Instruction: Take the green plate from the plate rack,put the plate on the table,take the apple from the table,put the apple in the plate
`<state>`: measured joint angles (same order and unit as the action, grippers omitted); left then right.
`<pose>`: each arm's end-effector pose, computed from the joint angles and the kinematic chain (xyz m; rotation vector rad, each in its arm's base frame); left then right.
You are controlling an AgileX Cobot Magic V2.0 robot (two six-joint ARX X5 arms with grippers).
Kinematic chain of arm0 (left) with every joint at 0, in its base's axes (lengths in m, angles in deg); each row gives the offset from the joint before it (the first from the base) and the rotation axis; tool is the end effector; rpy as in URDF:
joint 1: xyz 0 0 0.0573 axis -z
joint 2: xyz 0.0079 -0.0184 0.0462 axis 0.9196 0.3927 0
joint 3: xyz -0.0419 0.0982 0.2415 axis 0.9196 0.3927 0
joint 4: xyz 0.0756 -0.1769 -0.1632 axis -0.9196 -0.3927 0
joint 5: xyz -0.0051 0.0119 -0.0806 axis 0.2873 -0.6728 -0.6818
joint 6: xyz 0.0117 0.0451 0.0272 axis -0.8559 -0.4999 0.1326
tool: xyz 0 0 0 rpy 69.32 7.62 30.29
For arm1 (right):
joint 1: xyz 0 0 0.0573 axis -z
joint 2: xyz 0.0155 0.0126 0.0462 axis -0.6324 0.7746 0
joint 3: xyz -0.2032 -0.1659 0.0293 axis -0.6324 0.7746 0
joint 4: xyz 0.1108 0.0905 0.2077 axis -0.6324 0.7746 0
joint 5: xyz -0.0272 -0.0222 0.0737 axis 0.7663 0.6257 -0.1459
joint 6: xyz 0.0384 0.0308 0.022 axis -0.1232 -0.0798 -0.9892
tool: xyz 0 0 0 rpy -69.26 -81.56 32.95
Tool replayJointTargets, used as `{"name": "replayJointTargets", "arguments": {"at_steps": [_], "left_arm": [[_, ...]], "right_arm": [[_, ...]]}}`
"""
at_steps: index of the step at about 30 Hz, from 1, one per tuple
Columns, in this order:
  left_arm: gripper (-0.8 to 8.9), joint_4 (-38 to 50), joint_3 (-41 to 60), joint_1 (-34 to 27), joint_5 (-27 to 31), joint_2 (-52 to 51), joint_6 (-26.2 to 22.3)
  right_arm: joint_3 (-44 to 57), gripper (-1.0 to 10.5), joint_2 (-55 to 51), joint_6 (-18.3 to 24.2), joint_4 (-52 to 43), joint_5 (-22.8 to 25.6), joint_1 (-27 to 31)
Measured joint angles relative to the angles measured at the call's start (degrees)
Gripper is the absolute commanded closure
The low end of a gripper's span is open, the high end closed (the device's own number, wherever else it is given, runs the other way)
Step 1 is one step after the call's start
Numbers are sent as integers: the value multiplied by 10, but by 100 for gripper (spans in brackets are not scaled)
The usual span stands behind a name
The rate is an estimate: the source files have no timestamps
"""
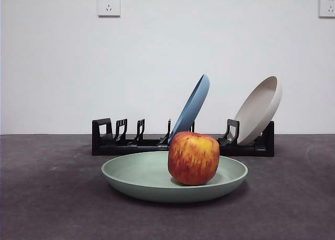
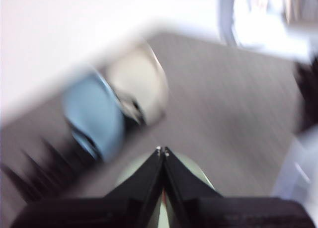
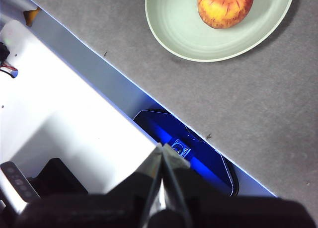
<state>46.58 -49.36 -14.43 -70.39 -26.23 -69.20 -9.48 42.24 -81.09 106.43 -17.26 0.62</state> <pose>0.0757 -0.0908 0.4005 0.1829 0.1328 -0.7605 0.0960 0.0871 0.3181 -0.1183 1.0622 0.8222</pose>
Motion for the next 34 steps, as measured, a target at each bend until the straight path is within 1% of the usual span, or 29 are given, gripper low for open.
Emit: {"name": "replayJointTargets", "arguments": {"at_steps": [2,4,6,8,10,12,15,18,20,22,28,31,34], "left_arm": [[816,41,0,-67,-32,-23,-30],[816,56,0,-141,-54,-46,-53],[816,65,2,-205,-58,-71,-69],[816,96,16,-263,-58,-99,-85],[816,142,47,-315,-58,-134,-103],[816,190,89,-351,-59,-165,-115],[816,289,186,-404,-59,-224,-121],[816,378,289,-444,-60,-279,-121],[816,422,353,-466,-60,-305,-109],[816,448,414,-487,-60,-324,-88],[816,448,538,-517,-62,-345,-30],[816,448,572,-520,-62,-355,-11],[816,434,596,-520,-62,-371,-2]], "right_arm": [[0,946,0,0,0,0,0],[0,946,0,0,0,0,0],[0,946,0,0,0,0,0],[0,946,0,0,0,0,0],[0,946,0,0,0,0,0],[0,946,0,0,0,0,0],[0,946,0,0,0,0,0],[0,946,0,0,0,0,0],[0,946,0,0,0,0,0],[0,946,0,0,0,0,0],[0,946,0,0,0,0,0],[0,946,0,0,0,0,0],[0,946,0,0,0,0,0]]}}
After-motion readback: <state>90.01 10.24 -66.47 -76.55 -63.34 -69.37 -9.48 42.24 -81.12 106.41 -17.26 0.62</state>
